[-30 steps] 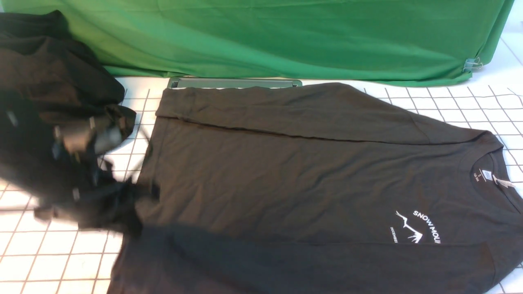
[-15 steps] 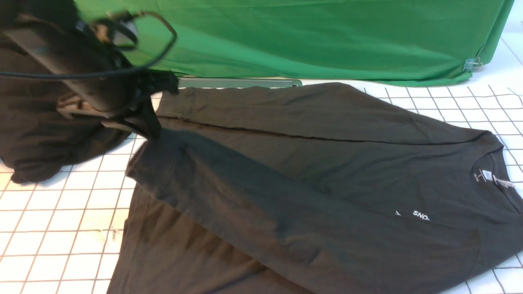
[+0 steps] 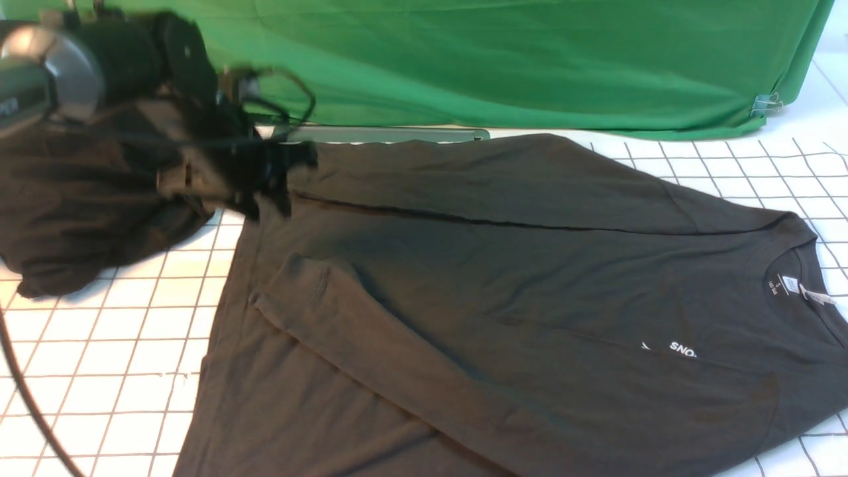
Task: Fold a long-sleeved shirt over a white checkered tablecloth.
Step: 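Grab the top left corner of the dark shirt with the left gripper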
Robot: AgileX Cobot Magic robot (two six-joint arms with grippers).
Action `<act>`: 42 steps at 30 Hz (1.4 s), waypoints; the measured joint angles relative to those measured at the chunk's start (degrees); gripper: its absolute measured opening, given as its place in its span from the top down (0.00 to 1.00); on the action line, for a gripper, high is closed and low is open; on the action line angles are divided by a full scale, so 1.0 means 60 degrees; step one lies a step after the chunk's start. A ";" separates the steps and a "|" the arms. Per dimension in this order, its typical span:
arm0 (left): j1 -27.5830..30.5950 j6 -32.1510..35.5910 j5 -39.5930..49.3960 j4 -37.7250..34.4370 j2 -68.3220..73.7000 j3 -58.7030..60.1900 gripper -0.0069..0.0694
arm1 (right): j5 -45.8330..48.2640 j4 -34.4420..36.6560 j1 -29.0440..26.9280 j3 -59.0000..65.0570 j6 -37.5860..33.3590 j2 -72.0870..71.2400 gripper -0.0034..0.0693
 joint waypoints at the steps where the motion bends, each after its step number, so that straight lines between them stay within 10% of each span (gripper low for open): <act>1: 0.0021 -0.0010 -0.0011 0.0018 0.0007 -0.0321 0.44 | 0.0000 0.0000 0.0000 0.0000 0.0000 0.0000 0.71; 28: 0.1343 -0.0092 -0.1248 -0.4508 0.3176 -0.1952 0.39 | -0.0028 0.0000 0.0000 0.0000 0.0000 0.0000 0.65; 42: 0.1341 0.1117 -0.1237 -0.4610 0.3064 -0.1943 0.89 | -0.0017 0.0000 0.0000 0.0000 0.0000 0.0000 0.62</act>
